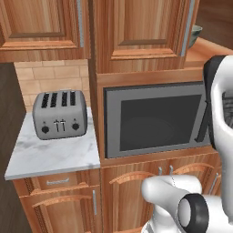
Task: Open the cabinet. Place the bowl and condiment on the counter. Then place the lime and garlic on the cutting board.
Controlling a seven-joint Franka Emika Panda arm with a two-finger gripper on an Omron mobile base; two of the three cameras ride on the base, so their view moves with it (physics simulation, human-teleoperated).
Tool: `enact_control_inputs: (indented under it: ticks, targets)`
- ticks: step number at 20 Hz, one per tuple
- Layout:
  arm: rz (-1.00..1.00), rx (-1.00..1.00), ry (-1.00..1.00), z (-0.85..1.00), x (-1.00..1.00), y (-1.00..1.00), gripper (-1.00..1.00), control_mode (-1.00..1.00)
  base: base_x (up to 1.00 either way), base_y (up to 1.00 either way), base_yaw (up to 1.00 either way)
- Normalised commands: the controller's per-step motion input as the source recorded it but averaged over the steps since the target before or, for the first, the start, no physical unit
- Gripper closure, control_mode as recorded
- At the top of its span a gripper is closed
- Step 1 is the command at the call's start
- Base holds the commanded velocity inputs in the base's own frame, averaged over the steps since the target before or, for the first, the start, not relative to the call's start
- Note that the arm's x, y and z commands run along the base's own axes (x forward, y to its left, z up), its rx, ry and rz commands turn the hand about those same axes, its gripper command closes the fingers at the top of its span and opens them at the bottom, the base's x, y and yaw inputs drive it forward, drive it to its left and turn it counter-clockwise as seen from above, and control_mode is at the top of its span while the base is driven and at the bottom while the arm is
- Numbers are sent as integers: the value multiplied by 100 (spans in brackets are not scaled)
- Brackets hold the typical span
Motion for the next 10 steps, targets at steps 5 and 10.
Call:
enact_control_inputs:
  ticks: [5, 10]
  targets:
    - [0, 21, -12, 0, -19, 20, -100, -100, 0, 0, 0]
    - [1, 17, -18, 0, -20, 11, -100, -100, 0, 0, 0]
